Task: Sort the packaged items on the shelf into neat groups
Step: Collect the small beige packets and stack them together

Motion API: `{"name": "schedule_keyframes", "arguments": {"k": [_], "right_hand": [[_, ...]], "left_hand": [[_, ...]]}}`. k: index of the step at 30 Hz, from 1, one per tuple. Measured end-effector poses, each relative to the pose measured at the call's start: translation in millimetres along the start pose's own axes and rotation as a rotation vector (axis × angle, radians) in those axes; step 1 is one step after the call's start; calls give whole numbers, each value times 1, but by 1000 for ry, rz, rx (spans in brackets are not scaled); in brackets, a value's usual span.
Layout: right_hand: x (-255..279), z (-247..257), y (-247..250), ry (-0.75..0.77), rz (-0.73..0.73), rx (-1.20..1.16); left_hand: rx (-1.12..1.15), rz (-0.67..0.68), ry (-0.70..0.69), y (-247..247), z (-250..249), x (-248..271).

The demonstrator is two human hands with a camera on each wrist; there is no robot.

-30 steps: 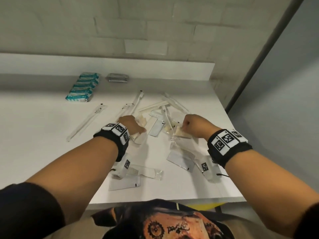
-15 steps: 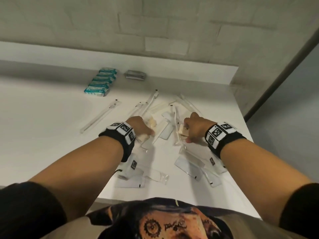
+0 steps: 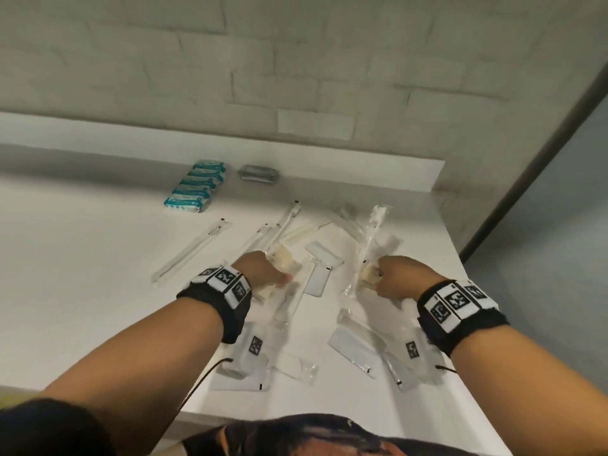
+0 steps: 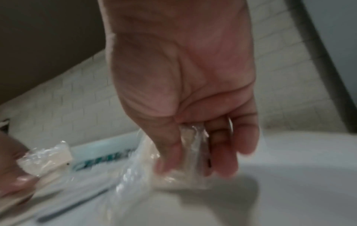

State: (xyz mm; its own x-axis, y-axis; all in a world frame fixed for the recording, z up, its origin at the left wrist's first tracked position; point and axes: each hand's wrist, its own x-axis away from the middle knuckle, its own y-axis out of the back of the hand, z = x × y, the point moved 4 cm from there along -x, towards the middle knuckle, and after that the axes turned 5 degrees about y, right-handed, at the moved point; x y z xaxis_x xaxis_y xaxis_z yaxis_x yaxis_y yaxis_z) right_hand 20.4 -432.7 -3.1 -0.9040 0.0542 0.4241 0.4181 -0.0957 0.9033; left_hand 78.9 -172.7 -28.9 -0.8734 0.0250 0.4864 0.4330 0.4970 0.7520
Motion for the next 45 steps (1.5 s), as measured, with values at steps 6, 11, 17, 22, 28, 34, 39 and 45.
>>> {"name": "schedule_keyframes", "arguments": {"k": [6, 11, 17, 22, 28, 34, 39, 45], "right_hand": [[17, 9, 27, 129, 64, 145], [17, 3, 47, -39, -38, 178], [25, 56, 84, 273, -466, -1227], [7, 138, 71, 399, -320, -1555], [-6, 170, 59, 423, -185, -1413], [-4, 168, 84, 258, -815, -1055], [4, 195, 76, 553, -900, -472], [7, 185, 75, 515, -715, -1105]], "left_hand": [[212, -127, -110, 22, -8, 8], [711, 37, -180, 22, -13, 15], [1166, 330, -206, 32, -16, 20], [1525, 524, -291, 58, -22, 20], [1385, 474, -339, 79, 4, 6], [1458, 447, -248, 90, 20, -4], [1424, 490, -367, 101, 16, 6], [1386, 325, -438, 105, 23, 4]]}}
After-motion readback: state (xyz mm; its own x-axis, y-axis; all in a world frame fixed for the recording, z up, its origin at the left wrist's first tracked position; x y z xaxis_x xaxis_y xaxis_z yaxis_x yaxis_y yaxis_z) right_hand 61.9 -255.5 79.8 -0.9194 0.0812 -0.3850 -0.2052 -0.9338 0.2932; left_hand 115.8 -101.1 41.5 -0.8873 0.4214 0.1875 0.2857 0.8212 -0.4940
